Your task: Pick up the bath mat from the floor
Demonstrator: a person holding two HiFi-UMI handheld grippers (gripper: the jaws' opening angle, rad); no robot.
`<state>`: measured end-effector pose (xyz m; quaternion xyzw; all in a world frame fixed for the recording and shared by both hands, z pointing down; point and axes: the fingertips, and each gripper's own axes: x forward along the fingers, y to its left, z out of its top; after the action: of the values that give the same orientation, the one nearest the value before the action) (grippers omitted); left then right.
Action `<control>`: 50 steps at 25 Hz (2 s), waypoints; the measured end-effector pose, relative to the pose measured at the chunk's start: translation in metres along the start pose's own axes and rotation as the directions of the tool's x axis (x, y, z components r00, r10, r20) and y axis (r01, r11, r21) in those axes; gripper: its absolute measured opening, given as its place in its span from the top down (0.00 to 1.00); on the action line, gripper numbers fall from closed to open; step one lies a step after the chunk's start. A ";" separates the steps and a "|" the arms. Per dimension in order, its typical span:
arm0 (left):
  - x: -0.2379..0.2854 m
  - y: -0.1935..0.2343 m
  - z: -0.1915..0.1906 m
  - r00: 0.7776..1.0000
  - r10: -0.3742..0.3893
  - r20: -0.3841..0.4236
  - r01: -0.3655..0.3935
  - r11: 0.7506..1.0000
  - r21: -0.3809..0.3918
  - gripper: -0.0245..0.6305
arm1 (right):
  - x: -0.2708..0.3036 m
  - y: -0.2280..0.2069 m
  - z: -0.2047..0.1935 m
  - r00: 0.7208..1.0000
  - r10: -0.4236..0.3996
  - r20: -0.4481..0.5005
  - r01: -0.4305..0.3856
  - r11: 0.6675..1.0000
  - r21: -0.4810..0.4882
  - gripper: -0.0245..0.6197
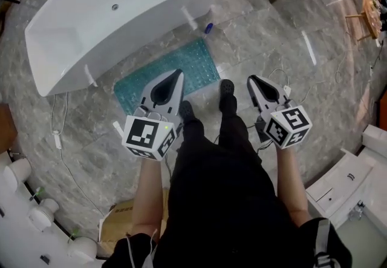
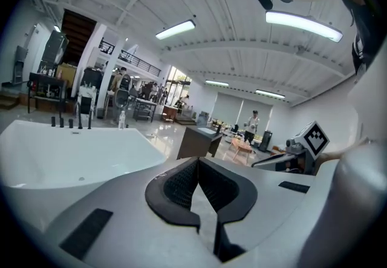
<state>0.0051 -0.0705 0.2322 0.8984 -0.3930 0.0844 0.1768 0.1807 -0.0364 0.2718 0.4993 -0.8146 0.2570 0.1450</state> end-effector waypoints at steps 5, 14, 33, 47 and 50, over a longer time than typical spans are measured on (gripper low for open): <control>0.024 -0.012 -0.019 0.996 0.093 -0.016 -0.094 0.993 -0.071 0.94 | 0.019 -0.030 -0.018 0.991 0.094 -0.092 -0.097 0.995 -0.024 0.94; 0.105 -0.018 -0.062 0.965 0.242 -0.097 -0.257 0.946 -0.196 0.94 | 0.099 -0.112 -0.086 0.901 0.278 -0.332 -0.285 0.958 0.029 0.94; 0.229 0.055 -0.319 0.938 0.275 -0.213 -0.336 0.872 -0.356 0.94 | 0.295 -0.214 -0.329 0.805 0.232 -0.546 -0.293 0.956 -0.027 0.83; 0.281 0.131 -0.493 0.929 0.254 -0.269 -0.338 0.877 -0.340 0.94 | 0.456 -0.295 -0.541 0.766 0.202 -0.611 -0.214 0.975 0.055 0.72; 0.280 0.135 -0.525 0.923 0.244 -0.297 -0.340 0.878 -0.338 0.94 | 0.485 -0.310 -0.582 0.755 0.201 -0.624 -0.194 0.978 0.080 0.68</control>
<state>0.0886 -0.1433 0.8324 0.7587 -0.5088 0.1425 0.3812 0.2215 -0.1816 1.0767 0.2970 -0.7661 0.4268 0.3778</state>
